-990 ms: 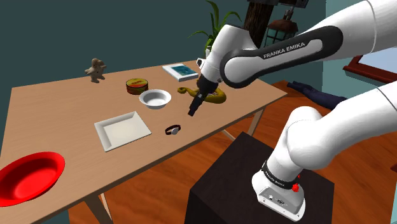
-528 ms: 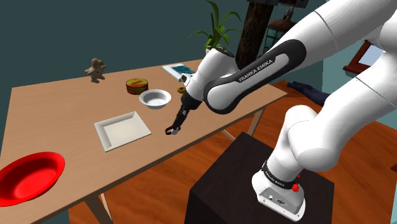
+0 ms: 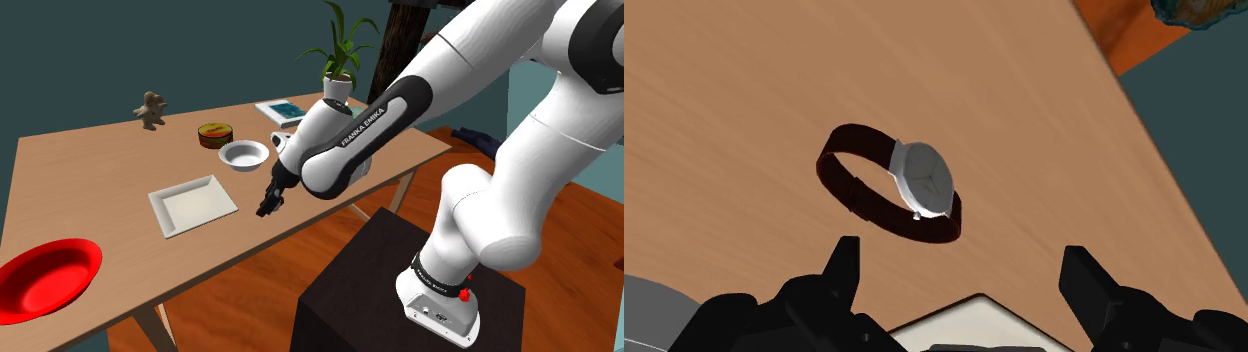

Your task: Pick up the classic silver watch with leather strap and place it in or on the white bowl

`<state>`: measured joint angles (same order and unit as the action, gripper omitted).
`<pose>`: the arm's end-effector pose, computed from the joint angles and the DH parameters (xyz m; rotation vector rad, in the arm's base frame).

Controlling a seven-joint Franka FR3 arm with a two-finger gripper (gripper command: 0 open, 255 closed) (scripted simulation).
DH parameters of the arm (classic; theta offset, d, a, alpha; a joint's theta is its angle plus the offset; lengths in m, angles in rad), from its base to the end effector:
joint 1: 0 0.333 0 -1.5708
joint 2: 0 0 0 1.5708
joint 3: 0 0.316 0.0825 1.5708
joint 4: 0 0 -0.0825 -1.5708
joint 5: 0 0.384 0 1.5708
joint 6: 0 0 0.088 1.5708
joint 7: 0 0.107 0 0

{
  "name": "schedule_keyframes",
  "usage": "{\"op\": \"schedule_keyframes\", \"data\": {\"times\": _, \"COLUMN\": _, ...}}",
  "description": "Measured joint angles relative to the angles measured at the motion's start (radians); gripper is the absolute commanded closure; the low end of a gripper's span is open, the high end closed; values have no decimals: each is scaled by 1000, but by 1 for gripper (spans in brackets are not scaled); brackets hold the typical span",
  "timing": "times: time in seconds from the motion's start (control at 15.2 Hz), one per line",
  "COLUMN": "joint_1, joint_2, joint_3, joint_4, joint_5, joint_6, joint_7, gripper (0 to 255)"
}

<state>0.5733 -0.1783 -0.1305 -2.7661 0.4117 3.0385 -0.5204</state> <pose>0.3900 0.1525 0.3127 -2.8173 -0.8097 -0.6580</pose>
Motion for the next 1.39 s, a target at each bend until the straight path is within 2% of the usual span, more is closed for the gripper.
{"op": "schedule_keyframes", "data": {"times": 0.2, "joint_1": 35, "joint_2": 30, "joint_3": -26, "joint_4": 10, "joint_5": 45, "joint_6": 21, "joint_7": -38, "gripper": 0}}
{"op": "schedule_keyframes", "data": {"times": 0.46, "joint_1": 40, "joint_2": 34, "joint_3": -30, "joint_4": 11, "joint_5": 52, "joint_6": 25, "joint_7": -44, "gripper": 0}}
{"op": "schedule_keyframes", "data": {"times": 0.53, "joint_1": 40, "joint_2": 34, "joint_3": -30, "joint_4": 11, "joint_5": 52, "joint_6": 25, "joint_7": -44, "gripper": 255}}
{"op": "schedule_keyframes", "data": {"times": 1.19, "joint_1": 40, "joint_2": 34, "joint_3": -30, "joint_4": 11, "joint_5": 52, "joint_6": 25, "joint_7": -44, "gripper": 255}}
{"op": "schedule_keyframes", "data": {"times": 1.39, "joint_1": -9, "joint_2": 2, "joint_3": 6, "joint_4": 11, "joint_5": -13, "joint_6": -8, "joint_7": 11, "gripper": 255}}
